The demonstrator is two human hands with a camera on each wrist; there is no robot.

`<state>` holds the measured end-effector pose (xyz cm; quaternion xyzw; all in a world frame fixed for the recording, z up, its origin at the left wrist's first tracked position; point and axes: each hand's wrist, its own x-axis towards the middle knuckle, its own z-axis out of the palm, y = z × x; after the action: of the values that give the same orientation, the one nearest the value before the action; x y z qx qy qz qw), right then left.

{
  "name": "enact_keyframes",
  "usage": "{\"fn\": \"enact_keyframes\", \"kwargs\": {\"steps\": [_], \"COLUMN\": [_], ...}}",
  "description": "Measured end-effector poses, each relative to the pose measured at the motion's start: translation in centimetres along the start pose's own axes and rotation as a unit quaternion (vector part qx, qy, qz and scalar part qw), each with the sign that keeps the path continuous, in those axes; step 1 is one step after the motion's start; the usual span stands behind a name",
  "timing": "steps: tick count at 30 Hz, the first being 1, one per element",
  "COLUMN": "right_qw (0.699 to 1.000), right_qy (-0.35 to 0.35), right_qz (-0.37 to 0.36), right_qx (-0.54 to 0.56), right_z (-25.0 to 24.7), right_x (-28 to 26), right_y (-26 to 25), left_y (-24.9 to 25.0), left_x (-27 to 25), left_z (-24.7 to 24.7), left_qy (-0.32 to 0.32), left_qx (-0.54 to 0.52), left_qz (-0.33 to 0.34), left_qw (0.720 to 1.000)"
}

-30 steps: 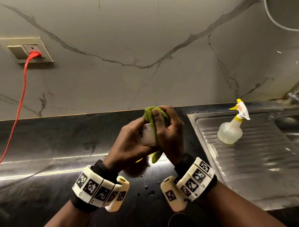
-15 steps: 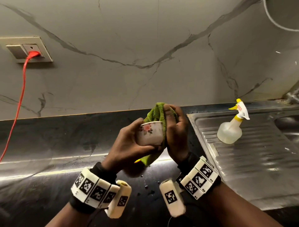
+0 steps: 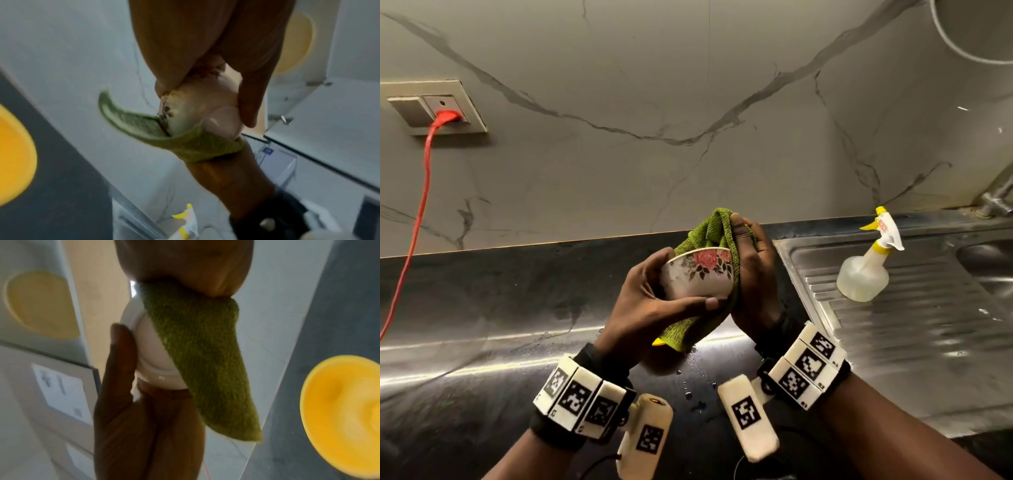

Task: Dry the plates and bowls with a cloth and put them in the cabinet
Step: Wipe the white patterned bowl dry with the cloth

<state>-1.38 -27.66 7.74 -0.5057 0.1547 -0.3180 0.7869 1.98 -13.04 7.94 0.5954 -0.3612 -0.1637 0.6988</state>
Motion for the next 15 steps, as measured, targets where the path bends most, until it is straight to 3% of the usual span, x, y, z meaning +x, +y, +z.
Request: {"fn": "enact_keyframes", "kwargs": {"steps": [2, 5, 7, 10, 12, 14, 15], "right_qw": [0.996, 0.933, 0.91, 0.947, 0.99, 1.0, 1.0], "right_qy": [0.018, -0.026, -0.043, -0.025, -0.019, -0.018, -0.012], "right_qz": [-0.078, -0.28, -0.322, -0.265, -0.126, -0.006, 0.021], "right_qx": [-0.045, -0.224, -0.259, -0.179, -0.064, 0.008, 0.02], "right_z": [0.3, 0.6, 0.6, 0.6, 0.6, 0.4, 0.2], "right_x": [0.0, -0.3, -0.4, 0.3, 0.3, 0.4, 0.4], "right_y": [-0.1, -0.2, -0.1, -0.3, -0.6, -0.5, -0.2], "left_y": [0.6, 0.9, 0.6, 0.7, 0.7, 0.3, 0.2], "left_x": [0.2, 0.9, 1.1, 0.6, 0.4, 0.1, 0.1], "left_z": [0.1, 0.5, 0.6, 0.5, 0.4, 0.1, 0.1], "left_qy": [-0.008, -0.018, -0.005, 0.006, 0.004, -0.004, -0.002], "left_qx": [0.054, 0.2, 0.218, 0.096, 0.018, -0.012, -0.016], "left_qz": [0.012, 0.062, 0.081, 0.038, 0.017, 0.005, -0.006], "left_qw": [0.998, 0.978, 0.973, 0.995, 1.0, 1.0, 1.0]}}
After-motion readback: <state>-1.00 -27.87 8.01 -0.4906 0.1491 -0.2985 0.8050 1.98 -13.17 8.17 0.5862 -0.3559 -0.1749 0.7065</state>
